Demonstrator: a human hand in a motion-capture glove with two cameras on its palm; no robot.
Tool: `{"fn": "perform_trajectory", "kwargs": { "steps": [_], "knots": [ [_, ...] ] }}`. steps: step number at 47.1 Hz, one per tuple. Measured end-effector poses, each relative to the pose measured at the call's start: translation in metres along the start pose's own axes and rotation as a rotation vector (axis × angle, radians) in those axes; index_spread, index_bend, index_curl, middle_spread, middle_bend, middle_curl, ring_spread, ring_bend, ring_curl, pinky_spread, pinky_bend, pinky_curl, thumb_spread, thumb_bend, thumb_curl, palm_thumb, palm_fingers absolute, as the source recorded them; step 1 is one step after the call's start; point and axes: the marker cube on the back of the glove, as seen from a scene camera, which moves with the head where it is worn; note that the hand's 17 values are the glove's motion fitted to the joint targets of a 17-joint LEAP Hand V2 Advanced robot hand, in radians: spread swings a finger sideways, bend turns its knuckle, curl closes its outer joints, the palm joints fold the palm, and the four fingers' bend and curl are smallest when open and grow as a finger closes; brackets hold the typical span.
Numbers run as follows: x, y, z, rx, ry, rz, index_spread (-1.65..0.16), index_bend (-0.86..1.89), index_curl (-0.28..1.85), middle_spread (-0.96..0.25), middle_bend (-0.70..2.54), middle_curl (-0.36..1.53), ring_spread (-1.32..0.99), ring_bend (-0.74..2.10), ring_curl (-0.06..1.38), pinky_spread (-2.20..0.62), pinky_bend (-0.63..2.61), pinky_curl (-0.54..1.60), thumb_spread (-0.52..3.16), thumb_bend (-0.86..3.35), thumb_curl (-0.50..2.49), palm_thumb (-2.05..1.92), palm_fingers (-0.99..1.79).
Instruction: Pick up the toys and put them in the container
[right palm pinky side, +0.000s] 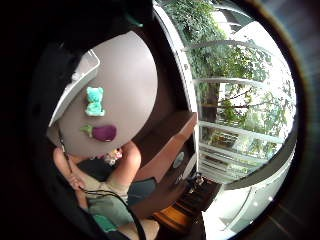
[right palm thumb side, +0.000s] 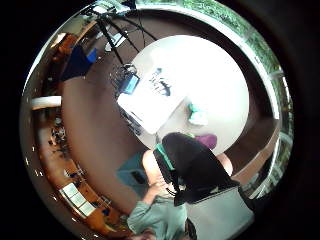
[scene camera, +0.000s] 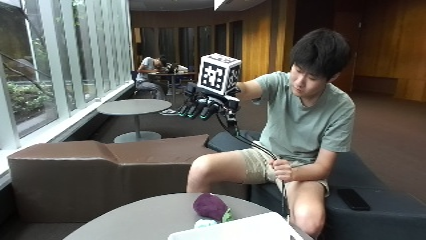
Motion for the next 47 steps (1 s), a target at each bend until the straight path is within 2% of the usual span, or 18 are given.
{"fn": "perform_trajectory", "kwargs": {
  "steps": [6, 12, 17, 24, 27, 32, 37, 41, 47],
  "knots": [
    [0.028, 0.032, 0.020, 0.081, -0.038, -0.017, -0.16, 0.07, 0.27, 0.02, 0.15, 0.35, 0.00, 0.43, 0.34, 0.03, 0.95, 0.34, 1.19, -0.02, 0.45, 0.00, -0.21],
    [0.047, 0.063, 0.072, 0.026, -0.043, -0.039, -0.17, 0.08, 0.24, 0.01, 0.15, 0.34, -0.01, 0.45, 0.35, 0.02, 0.93, 0.34, 1.22, -0.01, 0.43, 0.01, -0.18],
    [0.059, 0.081, 0.144, -0.036, -0.004, -0.070, -0.17, 0.08, 0.23, 0.01, 0.16, 0.34, -0.01, 0.44, 0.35, 0.02, 0.93, 0.34, 1.23, -0.01, 0.41, 0.02, -0.18],
    [0.026, 0.031, 0.198, -0.173, -0.063, -0.095, -0.18, 0.08, 0.21, 0.01, 0.15, 0.33, -0.01, 0.43, 0.35, 0.02, 0.92, 0.34, 1.24, -0.02, 0.39, 0.02, -0.18],
    [0.024, 0.039, 0.249, -0.224, -0.085, -0.113, -0.17, 0.07, 0.20, 0.01, 0.16, 0.32, -0.01, 0.44, 0.35, 0.02, 0.92, 0.34, 1.24, -0.02, 0.39, 0.02, -0.18],
    [0.033, 0.093, 0.374, -0.323, -0.151, -0.113, -0.17, 0.07, 0.19, 0.01, 0.15, 0.32, -0.01, 0.43, 0.35, 0.02, 0.93, 0.34, 1.24, -0.01, 0.38, 0.03, -0.19],
    [0.025, 0.088, 0.406, -0.363, -0.229, -0.130, -0.17, 0.08, 0.19, 0.01, 0.15, 0.31, -0.01, 0.42, 0.35, 0.02, 0.95, 0.35, 1.24, -0.02, 0.37, 0.02, -0.18],
    [0.025, 0.094, 0.426, -0.320, -0.269, -0.142, -0.19, 0.10, 0.18, -0.01, 0.17, 0.31, -0.03, 0.51, 0.37, 0.01, 1.01, 0.36, 1.24, -0.01, 0.36, 0.04, -0.01],
    [0.025, 0.094, 0.435, -0.228, -0.251, -0.182, -0.21, 0.20, 0.20, -0.07, 0.31, 0.36, -0.14, 0.70, 0.39, -0.12, 0.97, 0.32, 1.28, 0.05, 0.39, 0.18, 0.45]
  ]
}}
